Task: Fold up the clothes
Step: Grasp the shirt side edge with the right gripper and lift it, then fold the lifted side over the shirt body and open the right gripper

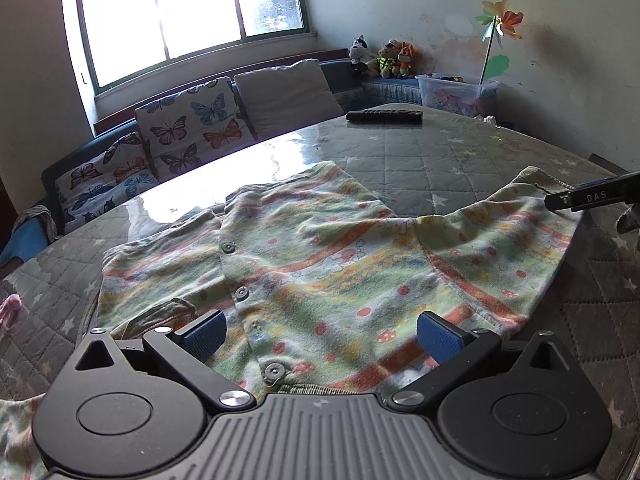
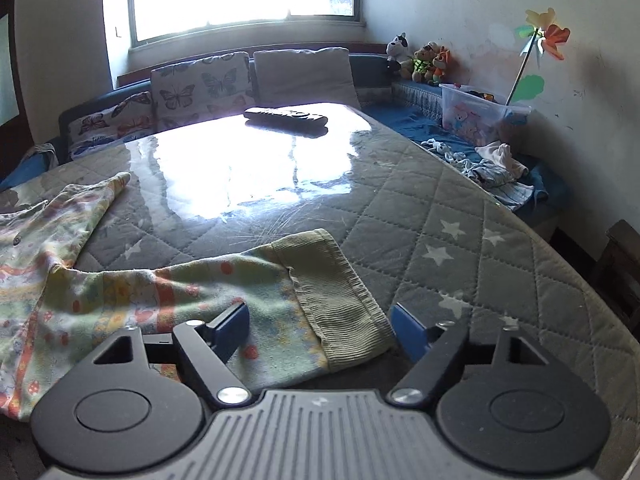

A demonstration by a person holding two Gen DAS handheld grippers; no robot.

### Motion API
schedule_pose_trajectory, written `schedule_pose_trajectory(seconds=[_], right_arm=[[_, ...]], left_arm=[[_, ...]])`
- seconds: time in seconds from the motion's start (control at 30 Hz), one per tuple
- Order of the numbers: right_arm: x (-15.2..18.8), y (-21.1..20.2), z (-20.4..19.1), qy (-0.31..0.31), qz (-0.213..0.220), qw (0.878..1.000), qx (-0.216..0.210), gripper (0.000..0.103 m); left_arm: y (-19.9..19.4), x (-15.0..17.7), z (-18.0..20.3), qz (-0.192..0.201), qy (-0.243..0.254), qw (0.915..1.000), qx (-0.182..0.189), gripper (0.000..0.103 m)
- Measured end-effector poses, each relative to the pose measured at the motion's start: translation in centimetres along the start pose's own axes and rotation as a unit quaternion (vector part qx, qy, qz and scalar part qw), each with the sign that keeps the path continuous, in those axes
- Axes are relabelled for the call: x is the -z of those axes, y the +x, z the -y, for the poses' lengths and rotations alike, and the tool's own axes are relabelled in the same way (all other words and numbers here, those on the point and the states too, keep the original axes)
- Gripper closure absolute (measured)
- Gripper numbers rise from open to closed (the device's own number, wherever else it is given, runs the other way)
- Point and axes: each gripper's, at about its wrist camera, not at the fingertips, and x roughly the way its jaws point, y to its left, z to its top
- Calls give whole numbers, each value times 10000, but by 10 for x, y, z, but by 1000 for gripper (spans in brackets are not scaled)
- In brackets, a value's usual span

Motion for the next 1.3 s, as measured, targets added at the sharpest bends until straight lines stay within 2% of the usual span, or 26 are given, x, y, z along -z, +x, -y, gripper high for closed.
schedule_pose_trajectory(seconds=[0.1,0.13,0.2,0.37,0.63,0.83,1.03,1.3], right_arm=[[1,-3,-1,17,41,10000,-16,36],[1,-4,0,39,61,10000,3,44],[1,-5,2,120,72,9999,21,50],[0,-8,8,329,58,9994,-135,89],[-21,-35,8,472,468,9970,-389,93],[-55,-68,-13,387,820,9918,-906,94],[-87,-99,-67,-240,1173,9818,-1472,94],[-104,-105,-178,-1266,1226,9571,-2299,94]], left_arm=[[7,-4,3,-44,21,10000,-9,0],[9,-6,5,-52,33,10000,9,0],[14,-9,9,-64,57,10000,50,0],[27,-14,22,-145,136,9998,83,0],[38,-7,43,-220,490,9983,231,0],[35,-5,40,-162,415,9987,251,0],[6,-1,16,123,86,9997,217,0],[-31,28,-42,240,-574,9975,-332,0]])
